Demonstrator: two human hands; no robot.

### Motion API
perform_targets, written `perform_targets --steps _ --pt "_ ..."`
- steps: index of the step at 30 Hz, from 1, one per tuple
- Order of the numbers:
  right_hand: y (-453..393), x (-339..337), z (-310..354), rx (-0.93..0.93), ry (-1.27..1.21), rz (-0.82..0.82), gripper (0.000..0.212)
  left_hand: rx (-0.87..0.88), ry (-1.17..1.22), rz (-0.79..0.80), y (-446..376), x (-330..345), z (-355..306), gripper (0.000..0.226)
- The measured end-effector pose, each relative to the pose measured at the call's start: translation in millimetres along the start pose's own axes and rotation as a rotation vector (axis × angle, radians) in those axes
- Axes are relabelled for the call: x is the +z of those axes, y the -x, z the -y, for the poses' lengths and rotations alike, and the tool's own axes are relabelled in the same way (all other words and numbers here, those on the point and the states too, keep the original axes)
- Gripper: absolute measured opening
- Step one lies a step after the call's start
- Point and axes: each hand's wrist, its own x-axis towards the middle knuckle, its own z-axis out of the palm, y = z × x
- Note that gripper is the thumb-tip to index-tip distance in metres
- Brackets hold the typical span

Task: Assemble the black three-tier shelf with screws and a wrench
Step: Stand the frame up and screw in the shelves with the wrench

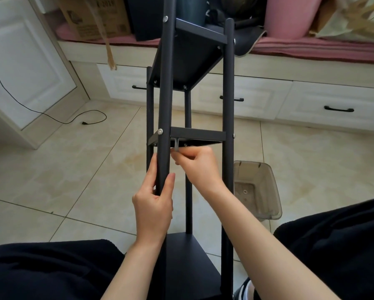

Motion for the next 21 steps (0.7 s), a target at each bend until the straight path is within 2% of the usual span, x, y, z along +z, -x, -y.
perform_targets --steps 13,21 --pt "-6.1 25.5 -15.0 -0.064 -0.151 -0.193 0.016 -0.015 0.017 0.011 3.5 0.8 -0.4 0.060" --pt "0.4 5.4 -17.1 -0.047 -0.105 -0.105 0.019 -0.019 0.004 0.037 2.8 2.9 -2.9 0.062"
